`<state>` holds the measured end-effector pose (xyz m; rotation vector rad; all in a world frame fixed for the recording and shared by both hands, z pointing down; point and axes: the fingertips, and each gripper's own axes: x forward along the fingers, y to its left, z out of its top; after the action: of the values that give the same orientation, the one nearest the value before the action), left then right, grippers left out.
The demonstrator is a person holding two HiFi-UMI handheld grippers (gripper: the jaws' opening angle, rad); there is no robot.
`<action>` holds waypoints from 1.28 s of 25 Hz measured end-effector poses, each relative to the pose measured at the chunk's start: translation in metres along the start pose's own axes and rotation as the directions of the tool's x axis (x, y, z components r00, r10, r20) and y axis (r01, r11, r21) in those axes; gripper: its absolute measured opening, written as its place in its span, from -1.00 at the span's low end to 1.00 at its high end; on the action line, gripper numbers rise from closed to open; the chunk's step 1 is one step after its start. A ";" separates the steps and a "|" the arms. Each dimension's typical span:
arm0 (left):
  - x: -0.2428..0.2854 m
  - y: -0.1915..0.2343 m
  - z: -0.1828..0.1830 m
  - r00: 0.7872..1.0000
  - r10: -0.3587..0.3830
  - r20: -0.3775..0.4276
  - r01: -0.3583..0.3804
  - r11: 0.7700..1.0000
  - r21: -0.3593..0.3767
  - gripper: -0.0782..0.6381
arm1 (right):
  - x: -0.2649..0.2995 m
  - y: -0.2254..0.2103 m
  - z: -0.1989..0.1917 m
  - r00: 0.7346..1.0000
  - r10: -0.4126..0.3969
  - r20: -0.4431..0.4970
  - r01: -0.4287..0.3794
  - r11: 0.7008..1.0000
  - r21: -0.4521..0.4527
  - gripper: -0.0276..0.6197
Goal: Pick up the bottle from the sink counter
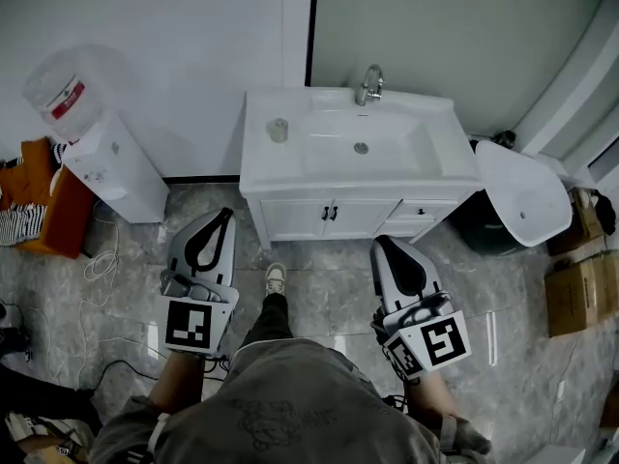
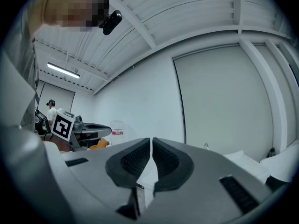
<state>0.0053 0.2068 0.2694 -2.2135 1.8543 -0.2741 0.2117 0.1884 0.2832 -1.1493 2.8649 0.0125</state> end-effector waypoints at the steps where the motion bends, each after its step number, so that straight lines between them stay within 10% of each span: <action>1: 0.006 0.001 -0.001 1.000 -0.003 -0.001 0.003 1.000 0.001 -0.72 | 0.005 -0.004 -0.001 1.000 -0.004 -0.002 0.004 1.000 0.001 -0.81; 32: 0.228 0.129 -0.068 0.987 -0.152 -0.060 0.152 0.988 -0.013 -0.72 | 0.261 -0.075 -0.020 0.992 -0.020 -0.127 0.021 1.000 0.005 -0.81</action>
<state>-0.0953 -0.0429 0.2927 -2.3817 1.7211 -0.3660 0.0743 -0.0469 0.2899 -1.2205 2.9600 -0.0734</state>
